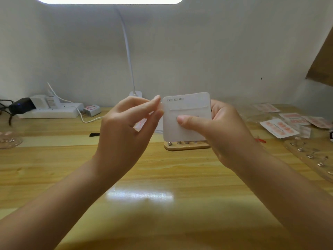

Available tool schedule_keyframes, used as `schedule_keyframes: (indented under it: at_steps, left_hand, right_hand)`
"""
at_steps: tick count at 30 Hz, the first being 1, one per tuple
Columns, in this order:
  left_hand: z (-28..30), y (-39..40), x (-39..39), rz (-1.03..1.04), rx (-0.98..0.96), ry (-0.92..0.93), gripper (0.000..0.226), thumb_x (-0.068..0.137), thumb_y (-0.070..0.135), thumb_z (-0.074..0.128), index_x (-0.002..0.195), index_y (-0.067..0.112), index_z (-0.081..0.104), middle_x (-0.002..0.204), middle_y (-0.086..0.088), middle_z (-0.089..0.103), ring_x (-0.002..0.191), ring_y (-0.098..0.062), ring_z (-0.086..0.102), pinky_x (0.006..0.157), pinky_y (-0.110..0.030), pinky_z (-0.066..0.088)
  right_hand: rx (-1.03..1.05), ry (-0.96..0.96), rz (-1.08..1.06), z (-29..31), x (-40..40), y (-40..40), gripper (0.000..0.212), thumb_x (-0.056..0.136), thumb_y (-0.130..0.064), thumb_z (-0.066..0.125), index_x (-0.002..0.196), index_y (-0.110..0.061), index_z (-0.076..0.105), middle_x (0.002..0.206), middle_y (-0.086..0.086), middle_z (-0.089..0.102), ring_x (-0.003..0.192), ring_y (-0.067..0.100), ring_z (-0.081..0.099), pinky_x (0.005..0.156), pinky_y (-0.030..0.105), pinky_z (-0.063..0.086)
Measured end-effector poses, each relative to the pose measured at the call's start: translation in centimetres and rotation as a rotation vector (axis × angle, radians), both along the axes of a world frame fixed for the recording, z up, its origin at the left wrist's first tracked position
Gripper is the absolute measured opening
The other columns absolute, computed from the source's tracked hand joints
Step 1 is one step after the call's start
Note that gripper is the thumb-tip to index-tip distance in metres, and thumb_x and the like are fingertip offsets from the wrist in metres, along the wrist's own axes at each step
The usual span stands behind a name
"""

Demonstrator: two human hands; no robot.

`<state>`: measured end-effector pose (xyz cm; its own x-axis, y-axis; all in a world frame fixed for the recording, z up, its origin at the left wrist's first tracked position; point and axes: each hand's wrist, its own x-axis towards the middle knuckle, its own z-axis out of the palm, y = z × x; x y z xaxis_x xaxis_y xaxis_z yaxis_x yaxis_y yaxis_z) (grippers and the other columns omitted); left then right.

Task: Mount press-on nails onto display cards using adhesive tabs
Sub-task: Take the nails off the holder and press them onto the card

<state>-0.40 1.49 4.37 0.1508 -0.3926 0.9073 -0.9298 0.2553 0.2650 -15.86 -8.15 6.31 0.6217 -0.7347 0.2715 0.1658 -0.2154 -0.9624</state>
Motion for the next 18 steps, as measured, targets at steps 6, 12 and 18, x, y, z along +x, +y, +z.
schedule_keyframes:
  at_steps: [6,12,18]
  left_hand:
    - [-0.03,-0.03,0.08,-0.001,0.038,0.014,0.027,0.089,0.015,0.065,0.114,0.005,0.068,0.09,-0.008,0.066,0.078,-0.019,0.062,0.071,-0.033,0.054]
    - [-0.05,-0.07,0.26,0.017,0.05,-0.007,0.027,0.087,0.022,0.068,0.111,0.009,0.071,0.085,-0.003,0.06,0.073,-0.016,0.056,0.066,-0.032,0.05]
    - [-0.19,-0.11,0.3,0.044,0.038,-0.074,0.028,0.088,0.026,0.066,0.11,0.01,0.072,0.082,-0.005,0.06,0.071,-0.019,0.056,0.06,-0.035,0.047]
  right_hand:
    - [0.029,-0.001,0.033,0.13,0.14,0.63,0.023,0.081,-0.002,0.073,0.098,-0.015,0.068,0.091,0.004,0.076,0.083,0.017,0.073,0.072,0.034,0.061]
    - [-0.07,0.048,-0.041,-0.21,0.23,0.73,0.023,0.08,-0.007,0.075,0.1,-0.017,0.07,0.089,0.0,0.076,0.082,0.014,0.073,0.075,0.037,0.061]
    - [-0.113,0.052,-0.045,-0.28,0.22,0.84,0.024,0.08,-0.008,0.076,0.101,-0.016,0.07,0.088,0.001,0.076,0.08,0.014,0.073,0.071,0.035,0.061]
